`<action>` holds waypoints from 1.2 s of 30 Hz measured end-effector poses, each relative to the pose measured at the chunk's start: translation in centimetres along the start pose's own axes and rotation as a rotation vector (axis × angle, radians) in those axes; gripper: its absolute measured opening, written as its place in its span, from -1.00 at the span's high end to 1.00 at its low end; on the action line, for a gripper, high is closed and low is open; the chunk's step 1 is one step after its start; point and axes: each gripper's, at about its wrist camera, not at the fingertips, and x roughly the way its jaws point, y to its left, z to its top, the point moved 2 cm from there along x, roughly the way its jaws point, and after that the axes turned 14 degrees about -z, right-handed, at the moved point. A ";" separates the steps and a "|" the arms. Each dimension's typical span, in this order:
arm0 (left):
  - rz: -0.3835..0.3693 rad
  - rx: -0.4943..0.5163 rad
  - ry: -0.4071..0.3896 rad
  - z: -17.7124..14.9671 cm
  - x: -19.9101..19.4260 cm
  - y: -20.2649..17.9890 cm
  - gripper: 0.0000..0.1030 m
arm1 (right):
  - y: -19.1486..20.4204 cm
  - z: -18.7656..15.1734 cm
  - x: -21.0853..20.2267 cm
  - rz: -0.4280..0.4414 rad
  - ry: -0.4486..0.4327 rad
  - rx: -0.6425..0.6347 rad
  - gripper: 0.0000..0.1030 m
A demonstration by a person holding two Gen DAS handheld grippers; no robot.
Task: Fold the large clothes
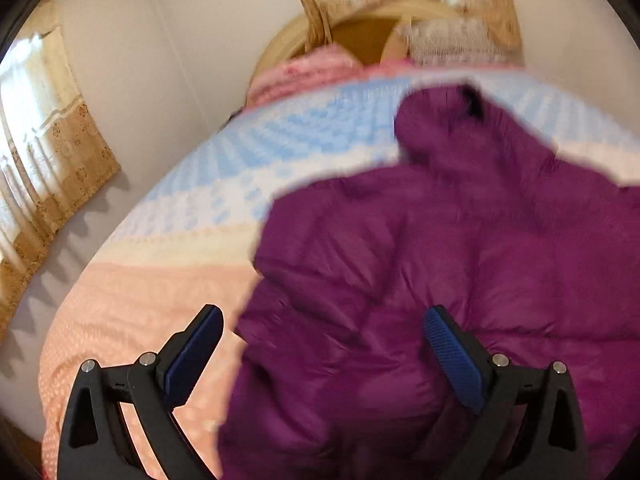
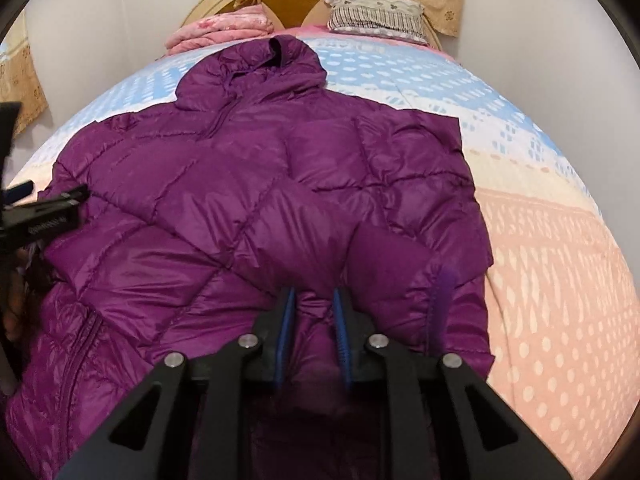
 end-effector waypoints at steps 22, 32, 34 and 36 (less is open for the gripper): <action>0.030 -0.163 0.158 2.7 12.7 5.6 -0.98 | -0.8 5.7 6.0 -0.044 -0.015 0.169 0.54; 0.002 -0.200 0.154 2.4 12.8 5.7 -0.98 | -0.4 5.4 6.2 -0.061 -0.030 0.159 0.54; 0.001 -0.200 0.155 2.4 12.8 5.8 -0.98 | -0.3 5.5 6.3 -0.067 -0.032 0.154 0.53; 0.001 -0.201 0.155 2.4 12.8 5.8 -0.98 | -0.3 5.4 6.3 -0.069 -0.034 0.154 0.53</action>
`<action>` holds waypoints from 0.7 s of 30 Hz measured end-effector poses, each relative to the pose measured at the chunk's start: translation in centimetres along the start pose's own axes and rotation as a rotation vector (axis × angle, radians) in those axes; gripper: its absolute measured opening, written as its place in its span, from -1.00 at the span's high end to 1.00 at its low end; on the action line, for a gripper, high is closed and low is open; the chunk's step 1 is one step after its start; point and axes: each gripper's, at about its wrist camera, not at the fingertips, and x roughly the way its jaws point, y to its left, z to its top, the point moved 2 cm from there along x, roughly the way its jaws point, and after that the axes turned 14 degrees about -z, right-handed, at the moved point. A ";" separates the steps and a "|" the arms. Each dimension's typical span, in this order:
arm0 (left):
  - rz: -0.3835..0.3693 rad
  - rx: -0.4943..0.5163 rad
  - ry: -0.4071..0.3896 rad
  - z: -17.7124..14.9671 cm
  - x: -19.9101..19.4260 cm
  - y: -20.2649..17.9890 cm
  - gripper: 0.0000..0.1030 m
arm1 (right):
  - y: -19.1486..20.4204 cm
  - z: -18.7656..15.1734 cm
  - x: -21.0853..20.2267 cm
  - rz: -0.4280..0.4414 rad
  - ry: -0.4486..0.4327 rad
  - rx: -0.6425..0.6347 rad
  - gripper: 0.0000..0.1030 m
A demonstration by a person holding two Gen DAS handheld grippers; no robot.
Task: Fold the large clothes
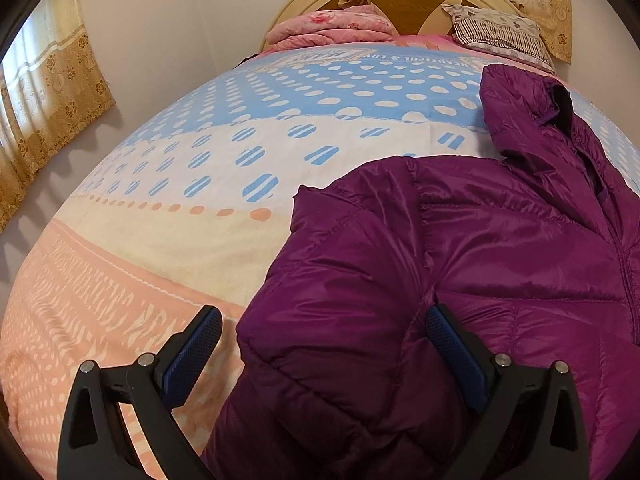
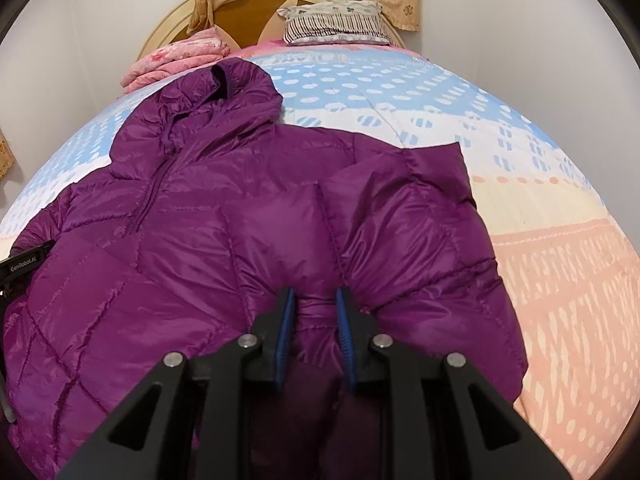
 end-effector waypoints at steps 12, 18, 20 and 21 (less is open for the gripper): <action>0.003 0.003 -0.060 1.1 -3.6 0.5 -0.97 | -0.3 0.4 -0.5 0.037 0.015 0.000 0.47; -0.015 0.026 -0.136 5.3 -4.8 0.3 -0.97 | -4.0 4.5 -3.7 0.076 -0.089 0.135 0.23; 0.011 0.027 -0.119 6.4 -3.0 0.2 -0.97 | -5.1 6.3 -2.9 0.061 -0.073 0.181 0.20; 0.017 0.026 -0.104 6.6 -2.2 0.2 -0.97 | -5.4 6.9 -2.2 0.040 -0.072 0.189 0.19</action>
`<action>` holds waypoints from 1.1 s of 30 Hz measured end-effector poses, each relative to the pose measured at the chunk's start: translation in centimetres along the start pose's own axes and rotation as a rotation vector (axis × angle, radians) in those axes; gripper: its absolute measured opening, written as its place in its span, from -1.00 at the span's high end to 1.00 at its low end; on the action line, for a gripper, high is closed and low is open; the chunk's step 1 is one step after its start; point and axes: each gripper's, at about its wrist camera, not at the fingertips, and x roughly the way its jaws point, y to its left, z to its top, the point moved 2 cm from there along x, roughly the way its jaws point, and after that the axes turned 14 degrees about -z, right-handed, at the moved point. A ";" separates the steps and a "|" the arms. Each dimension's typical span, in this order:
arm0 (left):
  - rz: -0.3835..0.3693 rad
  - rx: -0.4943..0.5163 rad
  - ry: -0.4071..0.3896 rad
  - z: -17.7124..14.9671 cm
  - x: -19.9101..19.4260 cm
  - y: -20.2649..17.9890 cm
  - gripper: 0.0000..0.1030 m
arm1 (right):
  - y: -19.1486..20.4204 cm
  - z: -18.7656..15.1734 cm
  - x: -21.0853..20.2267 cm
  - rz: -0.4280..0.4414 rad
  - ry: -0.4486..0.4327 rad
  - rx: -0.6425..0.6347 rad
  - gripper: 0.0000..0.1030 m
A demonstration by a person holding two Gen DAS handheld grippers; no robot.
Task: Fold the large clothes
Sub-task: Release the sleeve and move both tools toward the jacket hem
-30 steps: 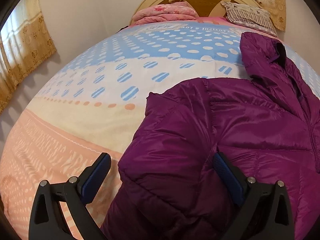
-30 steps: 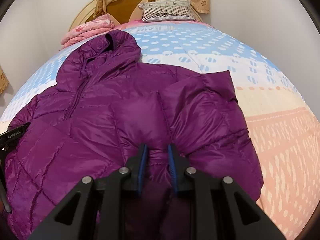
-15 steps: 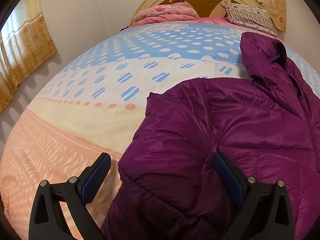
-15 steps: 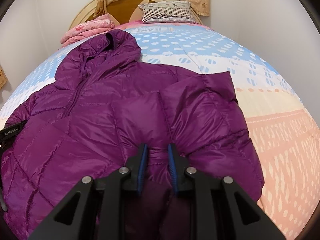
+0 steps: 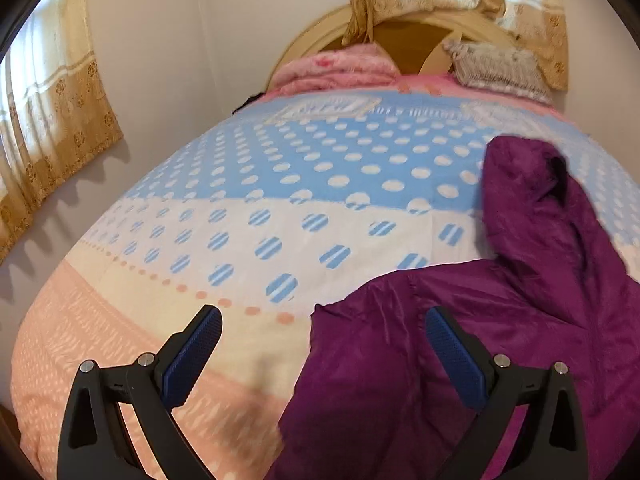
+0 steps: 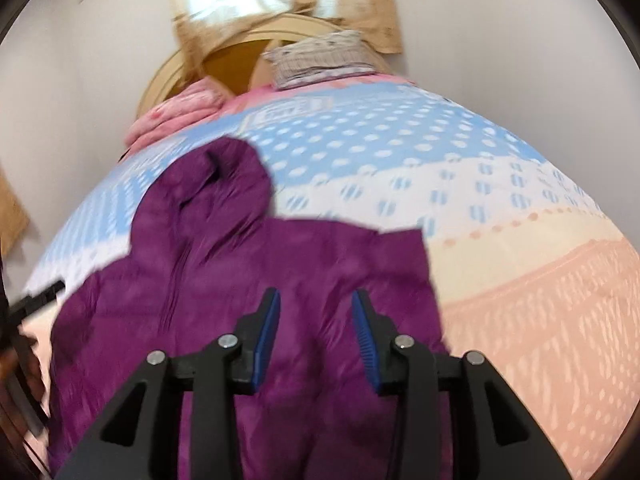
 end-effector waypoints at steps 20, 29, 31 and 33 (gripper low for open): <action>-0.236 0.042 0.073 6.1 3.5 -3.6 -0.97 | 3.0 5.8 7.3 0.011 0.070 -0.114 -0.56; -0.295 -0.041 0.120 12.8 13.1 -7.3 -0.97 | 12.9 14.1 16.4 0.158 0.097 -0.155 -0.55; -0.279 -0.010 0.123 12.9 14.7 -8.2 -0.97 | 14.7 14.4 18.4 0.149 0.114 -0.186 -0.54; -0.263 0.026 0.148 12.9 16.7 -8.8 -0.95 | 16.1 14.2 20.9 0.147 0.150 -0.204 -0.54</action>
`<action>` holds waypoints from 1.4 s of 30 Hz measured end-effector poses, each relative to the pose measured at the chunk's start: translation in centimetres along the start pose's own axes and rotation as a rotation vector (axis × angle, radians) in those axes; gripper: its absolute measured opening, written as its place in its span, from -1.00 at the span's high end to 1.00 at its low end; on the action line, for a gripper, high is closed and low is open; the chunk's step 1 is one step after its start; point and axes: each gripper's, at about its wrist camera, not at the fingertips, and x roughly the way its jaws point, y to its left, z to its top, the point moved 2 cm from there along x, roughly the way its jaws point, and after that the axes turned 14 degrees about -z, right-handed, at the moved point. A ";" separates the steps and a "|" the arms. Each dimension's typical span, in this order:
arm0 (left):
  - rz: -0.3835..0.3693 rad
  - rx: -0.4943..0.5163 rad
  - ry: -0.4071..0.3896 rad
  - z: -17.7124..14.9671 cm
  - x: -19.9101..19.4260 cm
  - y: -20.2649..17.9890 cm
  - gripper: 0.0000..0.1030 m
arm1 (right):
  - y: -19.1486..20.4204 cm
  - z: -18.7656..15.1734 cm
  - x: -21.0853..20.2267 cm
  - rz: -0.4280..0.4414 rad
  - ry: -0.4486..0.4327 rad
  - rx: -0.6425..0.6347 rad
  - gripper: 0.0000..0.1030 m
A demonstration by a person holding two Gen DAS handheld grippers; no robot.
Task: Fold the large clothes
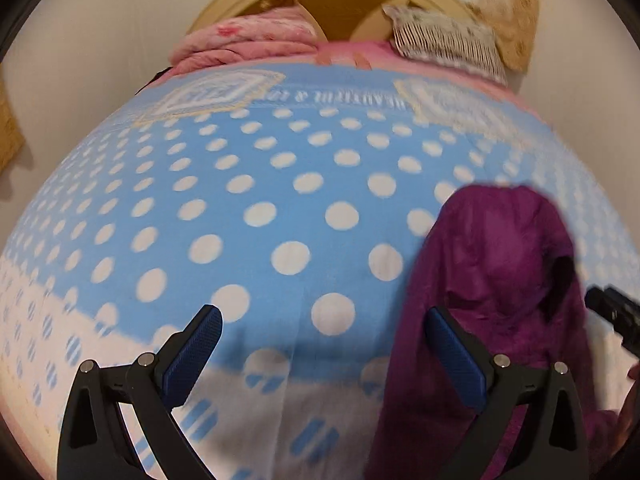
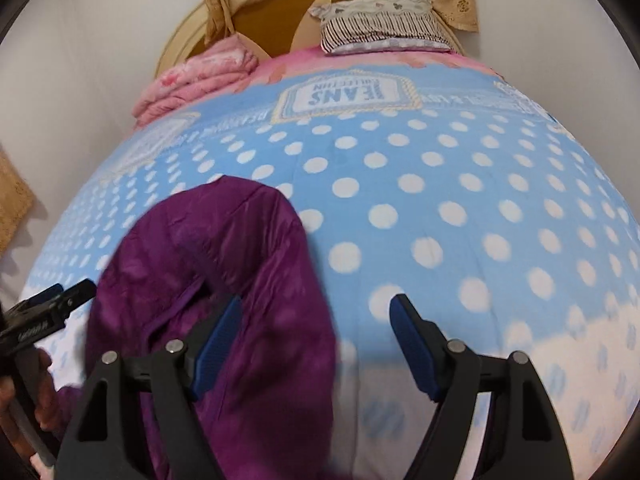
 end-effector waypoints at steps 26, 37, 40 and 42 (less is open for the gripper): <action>-0.295 0.323 -0.342 -20.1 -24.2 -3.3 0.95 | -4.1 -18.2 -19.6 0.155 -0.306 -0.170 0.83; -0.141 0.126 -0.268 -19.9 -23.6 -0.8 -0.54 | -4.9 -21.9 -22.7 0.101 -0.186 -0.198 -0.06; -0.123 0.051 -0.375 -18.0 -24.4 -2.4 -0.92 | -3.7 -19.9 -23.0 0.126 -0.201 -0.143 -0.06; -0.122 0.055 -0.326 -16.3 -22.7 -4.3 -0.92 | -1.9 -18.0 -22.0 0.111 -0.207 -0.136 -0.06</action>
